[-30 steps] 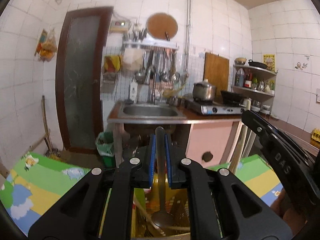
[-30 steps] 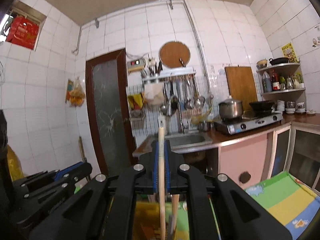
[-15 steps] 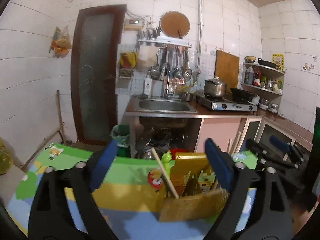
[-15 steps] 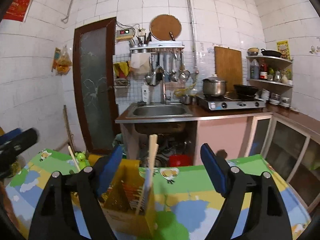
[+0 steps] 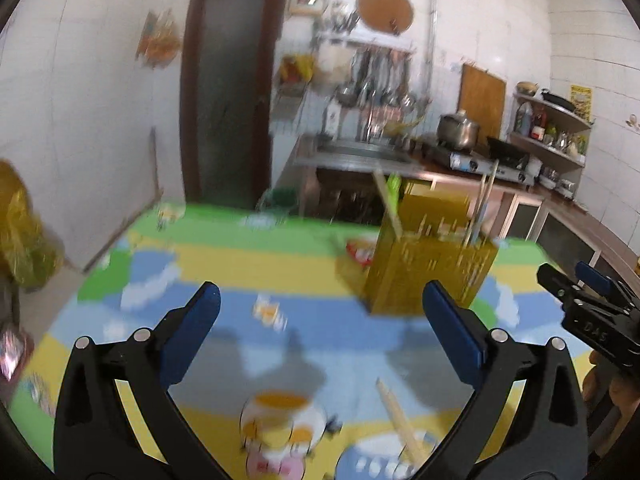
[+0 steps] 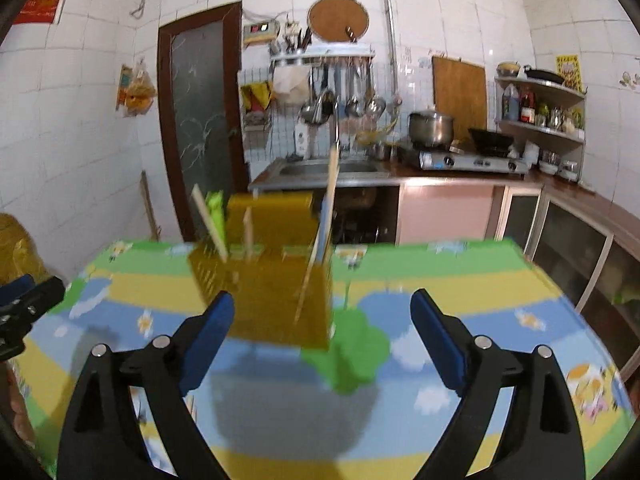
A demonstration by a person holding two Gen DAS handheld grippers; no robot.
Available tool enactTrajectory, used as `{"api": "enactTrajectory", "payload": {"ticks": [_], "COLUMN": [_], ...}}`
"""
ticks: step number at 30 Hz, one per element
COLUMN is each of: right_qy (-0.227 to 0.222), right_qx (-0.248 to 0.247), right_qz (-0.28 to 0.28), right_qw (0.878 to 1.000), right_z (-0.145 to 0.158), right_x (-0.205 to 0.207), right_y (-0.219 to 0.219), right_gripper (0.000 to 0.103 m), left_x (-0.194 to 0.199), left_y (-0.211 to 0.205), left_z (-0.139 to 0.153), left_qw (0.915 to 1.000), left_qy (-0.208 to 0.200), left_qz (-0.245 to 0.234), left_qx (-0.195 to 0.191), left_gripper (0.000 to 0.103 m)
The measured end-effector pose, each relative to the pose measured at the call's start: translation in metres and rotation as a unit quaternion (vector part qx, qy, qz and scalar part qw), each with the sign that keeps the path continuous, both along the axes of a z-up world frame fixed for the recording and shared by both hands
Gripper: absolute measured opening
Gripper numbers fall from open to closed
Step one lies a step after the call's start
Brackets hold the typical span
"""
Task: Organize utensils
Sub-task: 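Move both tools back down toward the remaining chopsticks on the table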
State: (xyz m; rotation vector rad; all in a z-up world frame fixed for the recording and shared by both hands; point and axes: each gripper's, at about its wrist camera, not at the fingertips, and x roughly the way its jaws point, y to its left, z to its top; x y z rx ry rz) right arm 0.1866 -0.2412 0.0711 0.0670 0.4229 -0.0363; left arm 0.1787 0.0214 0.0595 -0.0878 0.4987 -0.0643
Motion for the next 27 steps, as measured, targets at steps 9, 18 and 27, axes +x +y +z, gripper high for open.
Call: {"api": "enactTrajectory", "payload": {"ticks": [9, 18, 27], "right_qy": [0.069, 0.115, 0.156], "right_qx": [0.005, -0.012, -0.016], "right_qz": [0.027, 0.051, 0.071], "right_qw": [0.997, 0.992, 0.985], "right_z": [-0.063, -0.093, -0.104], "right_x": [-0.009, 0.003, 0.012], "right_y": [0.024, 0.042, 0.05], "right_gripper": [0.088, 0.088, 0.088], "left_x": [-0.003, 0.017, 0.024], "left_y": [0.03, 0.037, 0.035], "left_z": [-0.071, -0.107, -0.122], "left_qw": [0.996, 0.9897, 0.9841], "left_qy": [0.077, 0.132, 0.17], "left_qz": [0.043, 0.054, 0.051], "left_qx": [-0.01, -0.003, 0.01], "left_gripper": [0.098, 0.098, 0.098]}}
